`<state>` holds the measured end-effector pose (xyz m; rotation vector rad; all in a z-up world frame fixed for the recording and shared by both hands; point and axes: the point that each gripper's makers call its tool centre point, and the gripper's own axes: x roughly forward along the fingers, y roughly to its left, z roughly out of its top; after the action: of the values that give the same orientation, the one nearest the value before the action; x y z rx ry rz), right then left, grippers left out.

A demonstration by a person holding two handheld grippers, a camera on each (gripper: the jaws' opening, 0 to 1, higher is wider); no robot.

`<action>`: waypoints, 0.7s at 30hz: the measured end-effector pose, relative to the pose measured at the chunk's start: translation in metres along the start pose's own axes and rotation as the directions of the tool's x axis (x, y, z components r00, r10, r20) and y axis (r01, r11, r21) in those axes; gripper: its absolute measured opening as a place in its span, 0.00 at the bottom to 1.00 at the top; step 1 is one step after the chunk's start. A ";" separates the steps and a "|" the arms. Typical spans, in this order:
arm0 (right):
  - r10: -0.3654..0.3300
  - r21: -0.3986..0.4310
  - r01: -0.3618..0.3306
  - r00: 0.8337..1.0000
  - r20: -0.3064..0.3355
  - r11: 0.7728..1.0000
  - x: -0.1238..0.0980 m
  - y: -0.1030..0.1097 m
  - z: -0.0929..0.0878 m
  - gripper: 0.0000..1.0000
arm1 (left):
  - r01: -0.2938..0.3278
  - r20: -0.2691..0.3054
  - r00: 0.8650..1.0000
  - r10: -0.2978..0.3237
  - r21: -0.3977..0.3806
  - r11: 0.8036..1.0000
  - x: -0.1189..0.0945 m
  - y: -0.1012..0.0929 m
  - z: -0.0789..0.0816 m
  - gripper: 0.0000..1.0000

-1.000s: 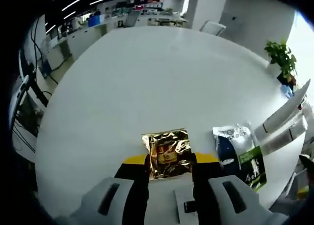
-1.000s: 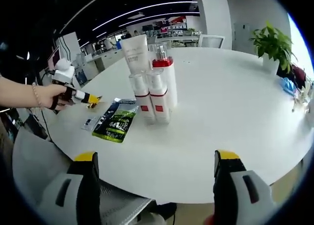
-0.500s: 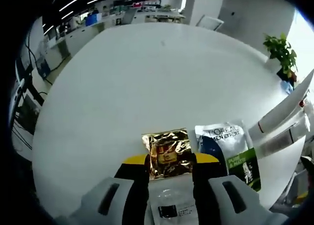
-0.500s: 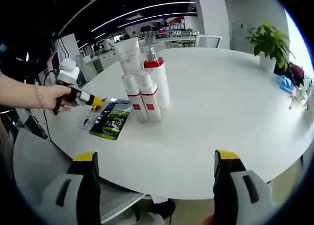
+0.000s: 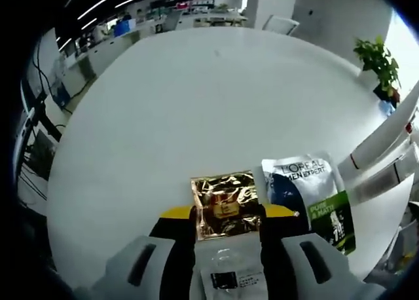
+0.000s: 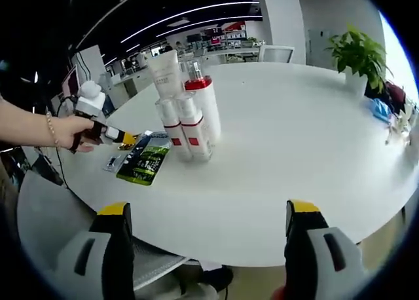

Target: Arrange the skincare products in the storage area until every visible bottle or jar stands upright without overlapping.

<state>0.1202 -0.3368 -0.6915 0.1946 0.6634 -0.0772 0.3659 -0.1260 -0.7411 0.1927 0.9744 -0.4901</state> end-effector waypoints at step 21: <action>0.009 -0.016 -0.009 1.000 0.014 1.000 0.001 0.008 0.007 0.98 | 0.010 0.062 0.998 -0.010 0.000 1.000 -0.016 0.012 0.012 0.45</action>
<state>0.1267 -0.3303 -0.6851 0.1815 0.6489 -0.0648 0.3732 -0.1151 -0.7221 0.1721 0.9151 -0.5021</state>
